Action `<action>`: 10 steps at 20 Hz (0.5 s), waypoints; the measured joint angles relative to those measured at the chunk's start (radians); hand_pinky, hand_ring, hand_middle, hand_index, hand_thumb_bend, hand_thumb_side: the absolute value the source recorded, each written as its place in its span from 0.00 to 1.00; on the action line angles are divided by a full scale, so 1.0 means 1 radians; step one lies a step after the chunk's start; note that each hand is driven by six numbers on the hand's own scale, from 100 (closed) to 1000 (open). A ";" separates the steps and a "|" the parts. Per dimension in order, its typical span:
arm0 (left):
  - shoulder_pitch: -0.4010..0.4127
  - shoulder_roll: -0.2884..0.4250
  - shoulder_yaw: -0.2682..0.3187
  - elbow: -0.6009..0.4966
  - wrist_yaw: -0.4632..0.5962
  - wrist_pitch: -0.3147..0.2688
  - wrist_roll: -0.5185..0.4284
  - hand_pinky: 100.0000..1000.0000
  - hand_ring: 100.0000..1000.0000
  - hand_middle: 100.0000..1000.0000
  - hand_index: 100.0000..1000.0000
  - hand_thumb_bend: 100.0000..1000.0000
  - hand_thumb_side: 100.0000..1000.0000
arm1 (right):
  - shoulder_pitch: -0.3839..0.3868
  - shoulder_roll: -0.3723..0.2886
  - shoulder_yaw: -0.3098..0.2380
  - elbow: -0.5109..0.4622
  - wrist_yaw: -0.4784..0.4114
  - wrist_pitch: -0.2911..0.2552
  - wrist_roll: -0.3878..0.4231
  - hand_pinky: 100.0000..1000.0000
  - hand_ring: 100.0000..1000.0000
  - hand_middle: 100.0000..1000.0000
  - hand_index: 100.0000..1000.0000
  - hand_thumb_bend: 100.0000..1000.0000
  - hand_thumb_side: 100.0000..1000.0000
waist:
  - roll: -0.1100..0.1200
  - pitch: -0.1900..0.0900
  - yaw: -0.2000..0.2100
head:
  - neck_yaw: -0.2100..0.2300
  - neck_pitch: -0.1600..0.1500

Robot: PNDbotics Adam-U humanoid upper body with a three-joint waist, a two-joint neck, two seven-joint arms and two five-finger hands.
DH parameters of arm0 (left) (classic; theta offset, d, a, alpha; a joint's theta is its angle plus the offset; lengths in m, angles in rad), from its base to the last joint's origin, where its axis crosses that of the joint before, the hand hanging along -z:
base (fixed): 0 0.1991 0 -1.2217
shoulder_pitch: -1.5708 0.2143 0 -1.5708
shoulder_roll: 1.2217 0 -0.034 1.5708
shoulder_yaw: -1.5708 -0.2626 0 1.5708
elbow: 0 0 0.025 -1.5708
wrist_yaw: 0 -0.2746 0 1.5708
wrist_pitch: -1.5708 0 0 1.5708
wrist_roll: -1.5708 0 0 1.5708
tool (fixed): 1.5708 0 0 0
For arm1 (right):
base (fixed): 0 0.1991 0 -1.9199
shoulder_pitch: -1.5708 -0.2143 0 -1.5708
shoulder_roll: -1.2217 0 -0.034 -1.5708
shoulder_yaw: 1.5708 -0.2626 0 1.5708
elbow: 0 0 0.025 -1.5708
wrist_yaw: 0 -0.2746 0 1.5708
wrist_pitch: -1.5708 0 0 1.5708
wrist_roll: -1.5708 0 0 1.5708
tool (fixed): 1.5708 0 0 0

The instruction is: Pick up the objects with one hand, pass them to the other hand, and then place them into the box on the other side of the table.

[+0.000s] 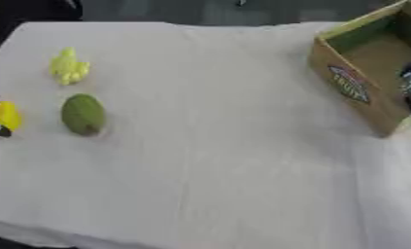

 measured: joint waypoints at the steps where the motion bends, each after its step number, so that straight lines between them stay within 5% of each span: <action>1: -0.002 -0.001 0.003 0.006 -0.003 0.002 0.001 0.70 0.76 0.73 0.80 0.75 0.20 | 0.000 0.000 0.000 0.000 0.000 0.000 0.000 1.00 0.84 0.77 0.95 0.00 0.59 | -0.001 0.000 0.000 | 0.000 0.000; 10: -0.016 -0.030 0.031 0.065 -0.029 0.018 0.035 0.69 0.75 0.72 0.77 0.63 0.15 | 0.000 0.001 0.000 0.000 0.003 0.000 0.003 1.00 0.84 0.77 0.95 0.00 0.60 | -0.006 0.006 -0.002 | 0.003 0.000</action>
